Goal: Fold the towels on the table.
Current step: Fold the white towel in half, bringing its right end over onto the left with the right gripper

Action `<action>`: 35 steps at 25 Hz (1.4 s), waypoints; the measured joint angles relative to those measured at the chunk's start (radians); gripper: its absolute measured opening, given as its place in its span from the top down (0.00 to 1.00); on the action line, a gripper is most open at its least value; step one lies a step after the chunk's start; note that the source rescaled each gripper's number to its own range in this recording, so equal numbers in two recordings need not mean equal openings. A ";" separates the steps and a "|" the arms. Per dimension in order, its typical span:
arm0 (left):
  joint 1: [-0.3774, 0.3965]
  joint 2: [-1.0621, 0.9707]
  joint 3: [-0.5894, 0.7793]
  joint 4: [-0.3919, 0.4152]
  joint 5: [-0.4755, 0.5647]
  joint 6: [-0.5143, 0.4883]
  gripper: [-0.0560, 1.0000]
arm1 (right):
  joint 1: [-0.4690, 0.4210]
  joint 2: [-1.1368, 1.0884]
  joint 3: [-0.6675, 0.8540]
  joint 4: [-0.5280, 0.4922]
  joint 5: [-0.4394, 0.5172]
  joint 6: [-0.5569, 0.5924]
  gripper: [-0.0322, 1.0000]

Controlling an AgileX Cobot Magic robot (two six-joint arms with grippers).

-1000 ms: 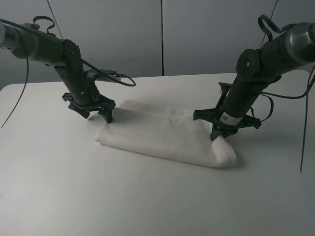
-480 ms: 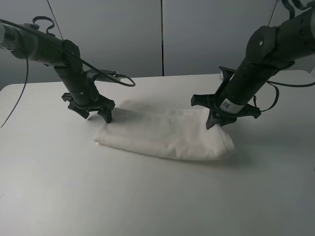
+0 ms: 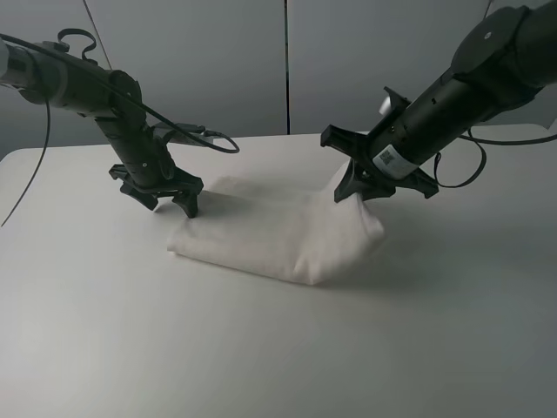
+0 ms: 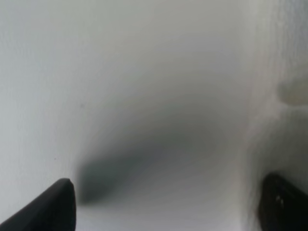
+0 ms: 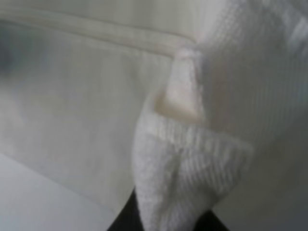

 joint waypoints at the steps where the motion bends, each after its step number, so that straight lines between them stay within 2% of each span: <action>1: 0.000 0.000 0.000 0.000 0.000 0.000 0.01 | 0.000 0.000 0.000 0.063 -0.002 -0.040 0.94; 6: 0.000 0.000 0.000 0.000 0.000 0.002 0.01 | 0.002 0.000 0.000 0.316 -0.010 -0.210 0.94; 10: 0.000 0.000 0.000 0.000 0.000 0.002 0.01 | 0.041 0.000 0.000 0.474 -0.028 -0.327 0.94; 16: 0.000 0.000 0.000 0.000 0.000 0.002 0.01 | 0.089 0.024 -0.082 0.509 -0.040 -0.352 0.94; 25: 0.000 0.000 0.000 0.000 0.000 0.002 0.01 | 0.151 0.161 -0.219 0.534 0.000 -0.350 0.94; 35: 0.000 0.000 -0.026 0.002 0.022 0.002 0.00 | 0.168 0.205 -0.243 0.571 0.006 -0.385 0.94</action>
